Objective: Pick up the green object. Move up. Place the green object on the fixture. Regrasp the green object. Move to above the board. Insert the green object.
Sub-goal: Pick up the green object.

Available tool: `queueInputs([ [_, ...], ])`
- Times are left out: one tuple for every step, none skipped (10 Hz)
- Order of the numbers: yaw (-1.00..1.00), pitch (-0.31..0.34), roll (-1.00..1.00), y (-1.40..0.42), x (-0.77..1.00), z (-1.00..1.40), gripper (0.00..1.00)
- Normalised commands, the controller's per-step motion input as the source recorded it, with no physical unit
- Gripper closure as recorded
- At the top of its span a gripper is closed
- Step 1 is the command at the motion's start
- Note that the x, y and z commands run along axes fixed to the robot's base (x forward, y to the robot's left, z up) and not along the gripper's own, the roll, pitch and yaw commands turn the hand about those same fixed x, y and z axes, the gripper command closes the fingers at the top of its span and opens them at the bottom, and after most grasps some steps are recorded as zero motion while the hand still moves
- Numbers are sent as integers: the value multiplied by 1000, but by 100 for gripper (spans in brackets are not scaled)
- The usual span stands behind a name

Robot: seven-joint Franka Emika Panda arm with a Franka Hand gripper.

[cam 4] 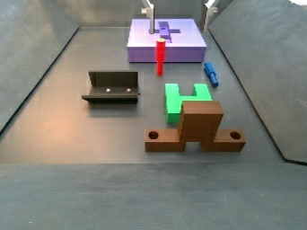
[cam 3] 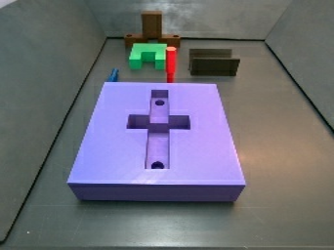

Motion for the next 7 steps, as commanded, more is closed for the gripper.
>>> queueInputs([
  [0,-26,-63,0,0,-151,0],
  [-54,0,-97,0,0,-74,0],
  [0,-43,-109,0,0,-206,0],
  [-223,-100,-140,-140,409,-789,0],
  [-237,-106,-66,-123,349,-926,0],
  [-83,-111,0,-263,183,-1000,0],
  [0,-46,0,-163,126,-1000,0],
])
